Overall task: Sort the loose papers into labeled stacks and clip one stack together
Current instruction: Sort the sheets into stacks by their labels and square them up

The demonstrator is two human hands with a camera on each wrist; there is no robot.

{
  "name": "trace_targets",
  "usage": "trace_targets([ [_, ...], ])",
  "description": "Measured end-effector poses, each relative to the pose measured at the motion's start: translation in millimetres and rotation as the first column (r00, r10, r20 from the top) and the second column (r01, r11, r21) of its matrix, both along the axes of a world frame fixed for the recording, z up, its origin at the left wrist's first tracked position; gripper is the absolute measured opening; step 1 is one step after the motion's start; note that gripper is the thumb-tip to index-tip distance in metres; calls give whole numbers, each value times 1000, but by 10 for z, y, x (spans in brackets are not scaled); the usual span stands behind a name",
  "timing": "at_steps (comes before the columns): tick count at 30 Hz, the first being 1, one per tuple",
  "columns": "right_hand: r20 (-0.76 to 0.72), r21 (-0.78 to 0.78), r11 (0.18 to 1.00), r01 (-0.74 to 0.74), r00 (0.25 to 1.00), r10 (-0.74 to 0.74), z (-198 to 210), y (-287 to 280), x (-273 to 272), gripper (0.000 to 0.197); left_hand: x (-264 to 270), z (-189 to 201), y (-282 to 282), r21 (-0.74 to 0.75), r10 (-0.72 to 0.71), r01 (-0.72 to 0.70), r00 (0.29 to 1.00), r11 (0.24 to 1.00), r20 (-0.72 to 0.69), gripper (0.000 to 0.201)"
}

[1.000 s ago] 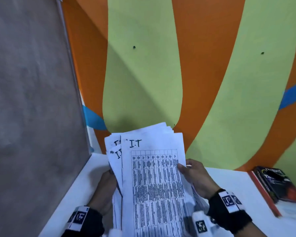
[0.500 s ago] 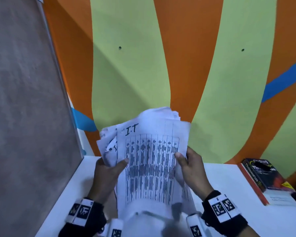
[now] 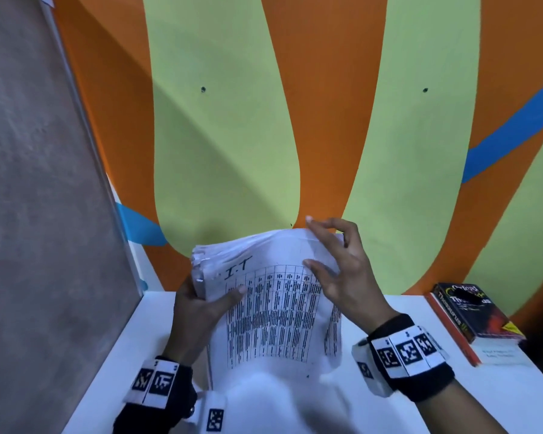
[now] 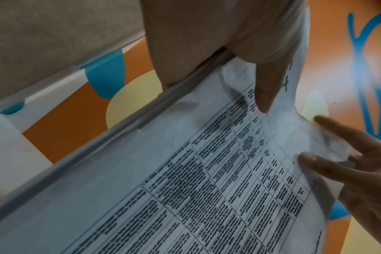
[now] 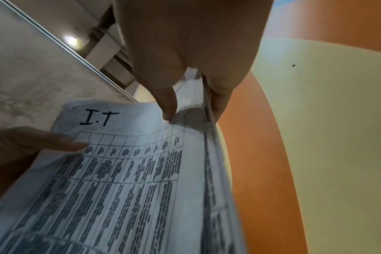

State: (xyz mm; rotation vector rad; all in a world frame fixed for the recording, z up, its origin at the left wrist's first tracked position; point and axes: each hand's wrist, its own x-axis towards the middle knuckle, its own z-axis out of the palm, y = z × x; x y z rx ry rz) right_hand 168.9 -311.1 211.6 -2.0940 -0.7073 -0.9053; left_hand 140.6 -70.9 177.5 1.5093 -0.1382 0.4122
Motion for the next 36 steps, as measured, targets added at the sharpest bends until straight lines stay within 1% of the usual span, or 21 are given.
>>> trace_targets([
  [2, -14, 52, 998, 27, 1000, -26, 23, -51, 32, 48, 35, -12, 15, -12, 23, -22, 999, 1000, 24, 43],
  [4, -85, 184, 981, 68, 995, -53, 3, -87, 34, 45, 42, -22, 15, -19, 39, -38, 997, 999, 59, 42],
  [5, -162, 276, 959, 66, 986, -22, -36, -99, 27, 51, 43, -33, 10, -8, 50, -49, 996, 999, 72, 39],
  [6, -253, 378, 924, 46, 966, 56, -79, -99, 17, 61, 47, -42, 3, 8, 57, -58, 995, 998, 82, 34],
  [8, -420, 504, 863, 11, 877, 234, -195, -87, 26, 77, 57, -69, -16, 25, 78, -81, 993, 996, 92, 36],
  [9, -492, 496, 868, 6, 826, 275, -286, -81, 50, 76, 63, -83, -38, 45, 104, -108, 990, 993, 94, 39],
  [10, -536, 449, 894, 6, 802, 264, -361, -55, 67, 69, 75, -89, -62, 68, 138, -145, 986, 987, 97, 35],
  [11, -548, 393, 919, 13, 807, 223, -426, -20, 79, 59, 86, -86, -87, 75, 166, -174, 981, 982, 96, 23],
  [12, -538, 355, 935, 19, 822, 188, -464, 11, 77, 52, 95, -71, -108, 79, 179, -187, 979, 979, 98, 9],
  [13, -524, 355, 935, 21, 832, 180, -461, 41, 66, 48, 97, -54, -115, 84, 182, -191, 977, 978, 108, 6],
  [16, -490, 467, 884, 30, 841, 231, -330, 75, 26, 43, 83, 6, -95, 58, 176, -186, 973, 981, 150, 17],
  [17, -480, 499, 866, 28, 841, 249, -309, 65, 7, 49, 79, 0, -72, 46, 169, -178, 972, 983, 161, 26],
  [19, -464, 501, 865, 34, 854, 235, -312, 30, -19, 72, 84, -33, -42, 29, 135, -141, 980, 990, 146, 46],
  [21, -446, 473, 880, 53, 875, 187, -316, 14, -60, 90, 91, -77, -39, 9, 93, -94, 992, 996, 87, 47],
  [24, -316, 373, 927, 38, 945, 88, -211, -10, -73, 98, 105, -98, -49, 39, 78, -80, 995, 996, 66, 43],
  [27, -169, 193, 981, -2, 985, 35, -79, 20, 27, 85, 124, -83, -73, 27, 50, -52, 996, 998, 74, 42],
  [30, -105, 56, 998, 34, 994, -28, 39, 92, 93, 56, 126, -51, -97, 15, 69, -70, 993, 997, 100, 32],
  [32, -86, 89, 993, 75, 994, -67, 51, 74, 117, 37, 132, -56, -68, 21, 119, -123, 985, 992, 127, 21],
  [33, -113, 144, 985, 92, 991, -76, 17, 51, 129, 34, 143, -77, -48, 27, 140, -145, 981, 989, 134, 15],
  [34, -181, 223, 970, 93, 982, -53, -30, 26, 134, 38, 144, -75, -41, 33, 158, -164, 979, 986, 131, 11],
  [36, -384, 430, 902, 44, 913, 139, -126, 15, 106, 54, 139, -65, -41, 50, 180, -188, 975, 981, 133, 6],
])
